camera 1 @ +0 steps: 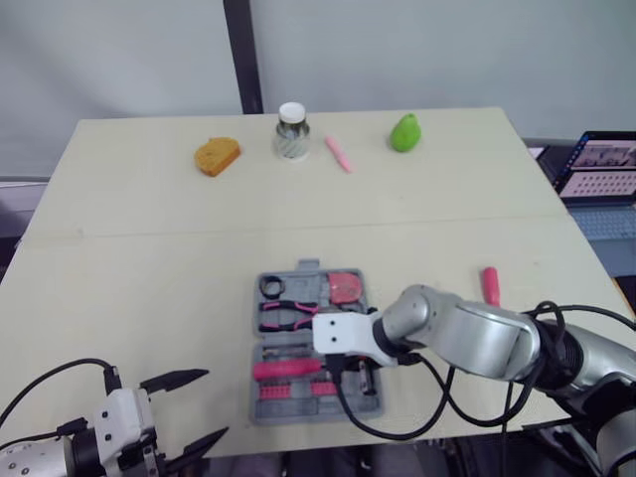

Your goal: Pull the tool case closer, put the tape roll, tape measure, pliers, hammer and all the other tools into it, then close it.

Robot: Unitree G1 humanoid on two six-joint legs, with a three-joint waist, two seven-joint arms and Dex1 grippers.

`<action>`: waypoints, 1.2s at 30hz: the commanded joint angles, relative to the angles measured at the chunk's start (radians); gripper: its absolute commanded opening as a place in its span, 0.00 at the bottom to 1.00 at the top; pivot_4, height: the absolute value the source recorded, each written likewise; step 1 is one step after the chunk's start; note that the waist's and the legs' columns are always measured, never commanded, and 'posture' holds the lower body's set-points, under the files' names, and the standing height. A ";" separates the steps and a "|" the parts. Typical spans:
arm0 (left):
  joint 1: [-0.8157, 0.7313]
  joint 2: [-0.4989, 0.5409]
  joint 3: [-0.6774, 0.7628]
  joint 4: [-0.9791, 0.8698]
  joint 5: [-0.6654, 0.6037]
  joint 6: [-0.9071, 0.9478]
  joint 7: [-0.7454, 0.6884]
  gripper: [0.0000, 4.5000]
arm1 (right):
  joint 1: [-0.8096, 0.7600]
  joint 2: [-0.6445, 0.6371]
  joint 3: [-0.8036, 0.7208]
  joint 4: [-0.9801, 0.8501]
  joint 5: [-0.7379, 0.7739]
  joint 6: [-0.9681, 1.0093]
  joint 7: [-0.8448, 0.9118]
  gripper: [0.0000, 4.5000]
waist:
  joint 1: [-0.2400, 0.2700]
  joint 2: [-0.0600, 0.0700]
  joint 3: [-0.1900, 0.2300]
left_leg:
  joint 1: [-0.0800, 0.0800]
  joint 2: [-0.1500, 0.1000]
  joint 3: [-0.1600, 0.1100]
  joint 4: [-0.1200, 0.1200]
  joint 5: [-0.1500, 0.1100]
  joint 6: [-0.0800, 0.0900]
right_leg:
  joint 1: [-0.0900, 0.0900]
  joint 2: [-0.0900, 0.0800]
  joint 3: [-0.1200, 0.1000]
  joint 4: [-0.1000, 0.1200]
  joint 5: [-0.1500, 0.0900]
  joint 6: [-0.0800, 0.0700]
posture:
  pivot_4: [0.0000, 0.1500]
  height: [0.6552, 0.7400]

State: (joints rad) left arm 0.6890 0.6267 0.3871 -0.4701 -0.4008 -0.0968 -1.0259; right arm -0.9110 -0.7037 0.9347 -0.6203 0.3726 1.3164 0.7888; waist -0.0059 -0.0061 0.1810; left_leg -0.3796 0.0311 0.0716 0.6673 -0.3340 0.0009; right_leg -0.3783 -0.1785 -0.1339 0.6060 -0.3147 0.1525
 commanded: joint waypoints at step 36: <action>-0.011 0.005 -0.016 -0.040 0.007 0.010 0.037 1.00 | 0.038 0.001 0.008 0.035 -0.058 -0.039 -0.013 0.01 | 0.000 0.000 0.000 | 0.000 0.000 0.000 0.000 0.000 0.000 | 0.000 0.000 0.000 0.000 0.000 0.000 | 1.00 1.00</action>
State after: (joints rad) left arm 0.6782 0.6295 0.3736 -0.4943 -0.3922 -0.0853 -0.9955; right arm -0.8722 -0.6990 0.9586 -0.5784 0.3297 1.2914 0.7732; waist -0.0059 -0.0061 0.1809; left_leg -0.3796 0.0311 0.0716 0.6673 -0.3341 0.0007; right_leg -0.3783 -0.1785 -0.1340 0.6061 -0.3147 0.1525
